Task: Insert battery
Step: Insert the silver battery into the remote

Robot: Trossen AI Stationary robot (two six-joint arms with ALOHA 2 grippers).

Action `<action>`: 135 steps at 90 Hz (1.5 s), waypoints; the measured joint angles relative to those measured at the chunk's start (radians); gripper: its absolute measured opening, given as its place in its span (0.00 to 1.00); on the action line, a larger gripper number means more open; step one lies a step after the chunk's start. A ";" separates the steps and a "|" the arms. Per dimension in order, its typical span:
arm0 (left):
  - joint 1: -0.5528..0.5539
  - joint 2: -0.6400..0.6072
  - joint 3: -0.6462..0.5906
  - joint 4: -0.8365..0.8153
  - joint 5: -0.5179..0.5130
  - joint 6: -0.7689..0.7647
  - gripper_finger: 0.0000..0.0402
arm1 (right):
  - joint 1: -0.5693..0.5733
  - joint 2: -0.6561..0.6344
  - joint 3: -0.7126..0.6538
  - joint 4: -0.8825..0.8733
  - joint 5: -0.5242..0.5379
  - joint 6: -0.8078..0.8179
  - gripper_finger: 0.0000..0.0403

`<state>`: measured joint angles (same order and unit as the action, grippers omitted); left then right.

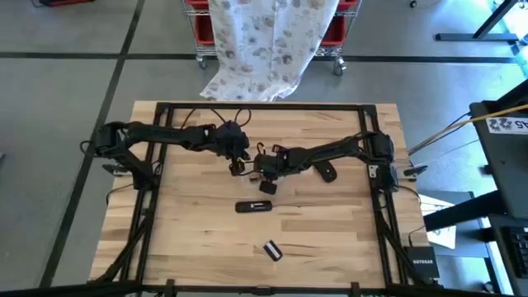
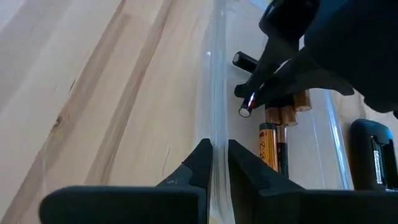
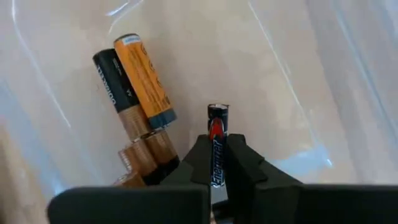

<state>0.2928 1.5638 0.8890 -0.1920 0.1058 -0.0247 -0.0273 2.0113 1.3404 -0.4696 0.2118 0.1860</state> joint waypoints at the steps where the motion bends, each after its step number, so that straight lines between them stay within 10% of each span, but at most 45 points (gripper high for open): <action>1: 0.000 0.000 0.000 0.000 0.000 -0.001 0.03 | 0.000 0.000 0.000 0.001 0.000 0.000 0.00; 135: 0.036 0.002 -0.002 -0.021 -0.058 -0.060 0.03 | 0.001 -0.031 0.008 -0.007 -0.010 -0.090 0.00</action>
<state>0.3286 1.5661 0.8867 -0.2129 0.0475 -0.0845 -0.0265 1.9808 1.3483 -0.4764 0.2016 0.0963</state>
